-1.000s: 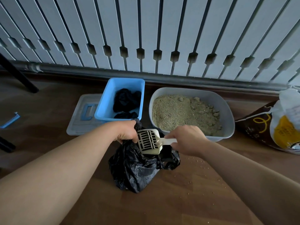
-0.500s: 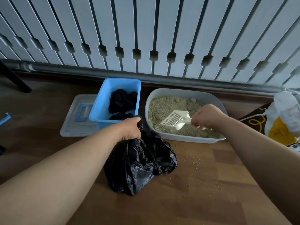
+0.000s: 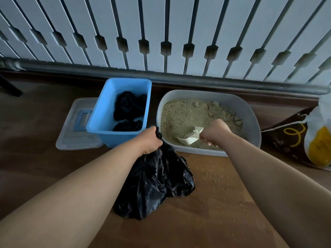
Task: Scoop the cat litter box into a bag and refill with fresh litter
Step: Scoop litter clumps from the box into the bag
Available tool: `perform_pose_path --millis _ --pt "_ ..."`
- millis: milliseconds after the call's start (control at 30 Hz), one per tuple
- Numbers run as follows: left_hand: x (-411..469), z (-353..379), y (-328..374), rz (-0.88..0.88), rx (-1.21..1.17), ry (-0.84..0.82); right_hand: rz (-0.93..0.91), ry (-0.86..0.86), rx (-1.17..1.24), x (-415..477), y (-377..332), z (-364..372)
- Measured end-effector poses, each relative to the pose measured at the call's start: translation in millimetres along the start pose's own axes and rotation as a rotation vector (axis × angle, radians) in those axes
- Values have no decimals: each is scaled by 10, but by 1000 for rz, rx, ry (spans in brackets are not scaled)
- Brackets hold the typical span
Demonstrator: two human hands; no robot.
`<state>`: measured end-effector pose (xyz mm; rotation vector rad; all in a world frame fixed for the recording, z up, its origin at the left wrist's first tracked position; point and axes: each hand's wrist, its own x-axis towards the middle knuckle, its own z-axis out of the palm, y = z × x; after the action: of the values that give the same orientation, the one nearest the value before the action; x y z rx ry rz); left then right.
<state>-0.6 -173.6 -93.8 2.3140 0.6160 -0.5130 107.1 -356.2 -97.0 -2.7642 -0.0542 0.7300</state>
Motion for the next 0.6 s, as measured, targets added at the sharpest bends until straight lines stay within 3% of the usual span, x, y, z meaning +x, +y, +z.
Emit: perform_pose_path --millis 200,333,600 --pt "238 124 -12 -39 -133 125 43 29 242 239 -68 241" --pt "374 198 -9 -65 -107 193 31 71 330 340 -79 446" --pt "540 308 -49 -72 -53 241 -5 0 503 501 -105 642"
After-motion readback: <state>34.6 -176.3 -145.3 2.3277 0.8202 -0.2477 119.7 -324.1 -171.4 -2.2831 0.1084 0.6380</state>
